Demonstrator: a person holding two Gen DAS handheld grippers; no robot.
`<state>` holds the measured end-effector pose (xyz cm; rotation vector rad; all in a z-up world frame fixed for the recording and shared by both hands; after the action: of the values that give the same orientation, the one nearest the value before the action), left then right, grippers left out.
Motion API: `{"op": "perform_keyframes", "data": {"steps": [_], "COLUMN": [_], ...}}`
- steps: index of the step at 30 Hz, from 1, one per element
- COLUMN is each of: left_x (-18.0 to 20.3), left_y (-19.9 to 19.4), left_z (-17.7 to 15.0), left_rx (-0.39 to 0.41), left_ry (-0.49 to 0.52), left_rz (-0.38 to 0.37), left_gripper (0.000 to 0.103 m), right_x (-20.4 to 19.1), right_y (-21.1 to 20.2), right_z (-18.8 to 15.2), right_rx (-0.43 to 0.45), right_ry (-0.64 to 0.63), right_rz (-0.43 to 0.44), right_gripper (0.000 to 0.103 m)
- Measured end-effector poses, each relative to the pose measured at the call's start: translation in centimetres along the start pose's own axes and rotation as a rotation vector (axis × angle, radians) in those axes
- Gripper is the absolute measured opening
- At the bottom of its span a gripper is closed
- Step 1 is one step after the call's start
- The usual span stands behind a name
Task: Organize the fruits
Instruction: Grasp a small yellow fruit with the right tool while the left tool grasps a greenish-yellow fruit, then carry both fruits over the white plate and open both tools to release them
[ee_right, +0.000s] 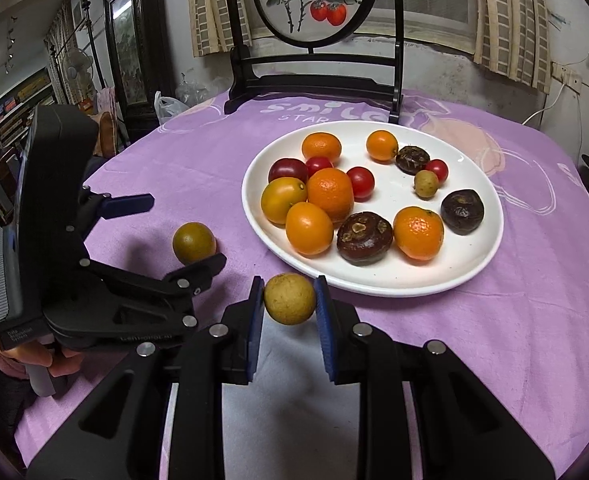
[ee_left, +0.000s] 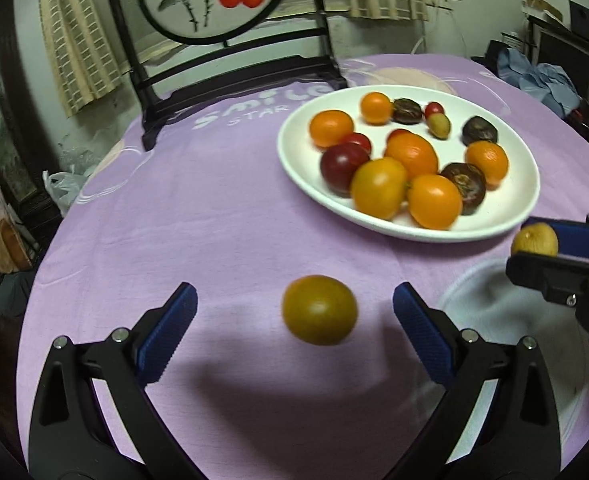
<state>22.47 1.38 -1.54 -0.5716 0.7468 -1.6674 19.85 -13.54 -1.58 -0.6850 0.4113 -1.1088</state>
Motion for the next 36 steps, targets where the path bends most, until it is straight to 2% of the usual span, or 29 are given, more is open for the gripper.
{"op": "perform_keyframes", "data": {"steps": [6,14,23,27,31,36], "left_x": [0.4,0.7,0.7,1.0,2.2,2.5], "left_y": [0.8,1.6,1.3,-0.3,-3.5,-4.5], "left_z": [-0.5,-0.8,-0.7,-0.8,0.3,4.8], "left_rx": [-0.032,-0.071,-0.069,-0.038,0.072,0.185], "left_ry": [0.020,0.028,0.015,-0.004,0.011,-0.018], "left_rz": [-0.013,-0.049,-0.056,-0.065,-0.094,-0.125], "left_gripper": [0.083,0.042,0.041,0.041,0.041,0.041], "right_x": [0.6,1.2,1.3,2.2,4.1,8.2], "right_y": [-0.2,-0.5,-0.7,-2.2,-2.9,0.2], "right_z": [-0.1,-0.1,-0.2,0.8,2.6,5.4], "right_rx": [0.002,0.009,0.016,0.089,0.177,0.138], "right_ry": [0.018,0.039,0.050,0.115,0.196,0.381], "right_rz": [-0.005,-0.012,0.004,0.049,0.033,0.065], "right_gripper": [0.026,0.026,0.026,0.026,0.026,0.026]}}
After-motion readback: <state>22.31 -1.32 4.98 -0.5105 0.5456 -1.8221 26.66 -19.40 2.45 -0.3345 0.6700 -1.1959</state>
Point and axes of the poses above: each gripper's, at about its wrist camera, not at the fingertips, and y roughly the way its jaws point, x to its right, z to its top, the point moved 3 cm from there along y, roughly the way its jaws point, and after that the axes turned 11 degrees about -z, right-handed, at the moved point
